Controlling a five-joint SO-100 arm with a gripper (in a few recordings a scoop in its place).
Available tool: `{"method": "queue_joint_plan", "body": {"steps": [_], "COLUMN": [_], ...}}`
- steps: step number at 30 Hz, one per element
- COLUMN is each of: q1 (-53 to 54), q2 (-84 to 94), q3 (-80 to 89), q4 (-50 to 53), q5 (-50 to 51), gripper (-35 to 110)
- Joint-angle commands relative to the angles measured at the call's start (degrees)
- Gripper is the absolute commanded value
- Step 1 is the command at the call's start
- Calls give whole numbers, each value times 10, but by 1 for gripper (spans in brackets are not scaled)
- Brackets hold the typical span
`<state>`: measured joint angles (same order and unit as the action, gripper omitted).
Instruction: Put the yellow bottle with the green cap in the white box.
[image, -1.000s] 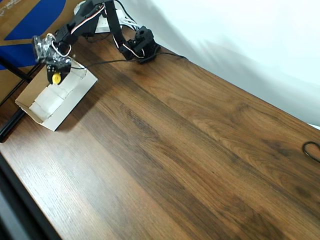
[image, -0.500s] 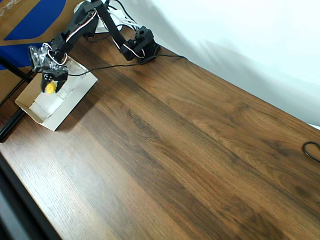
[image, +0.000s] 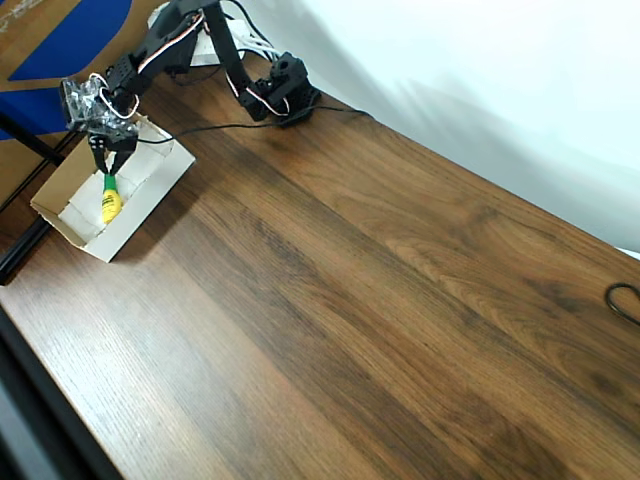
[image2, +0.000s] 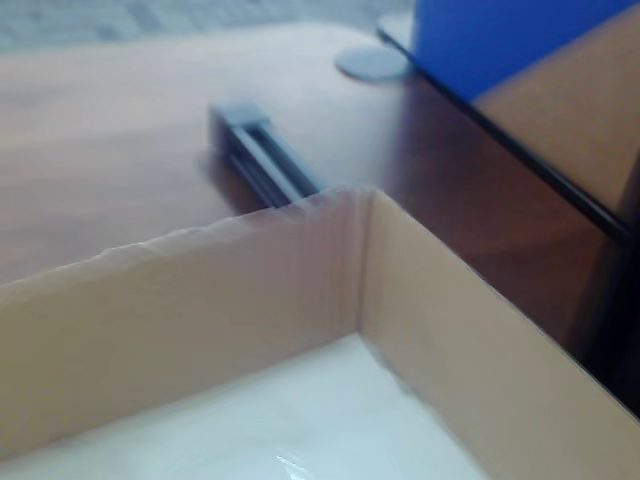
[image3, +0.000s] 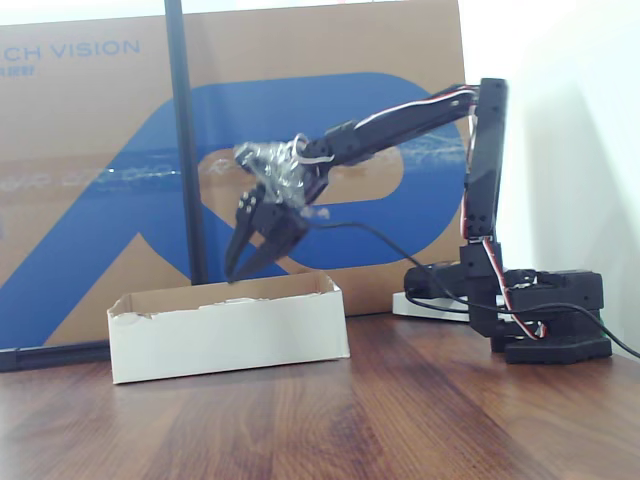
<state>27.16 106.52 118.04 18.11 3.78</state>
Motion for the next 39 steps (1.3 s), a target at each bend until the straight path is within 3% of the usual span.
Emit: {"method": "queue_joint_plan", "body": {"steps": [1, 12, 19, 25, 39], "q1": [-13, -120, -172, -214, -205], "q2": [83, 393, 685, 981, 981], "q3": [17, 239, 381, 477, 618], "q4": [6, -33, 32, 194, 273], "q5": [11, -60, -76, -104, -121], "gripper": [0, 0, 0, 0, 0]}}
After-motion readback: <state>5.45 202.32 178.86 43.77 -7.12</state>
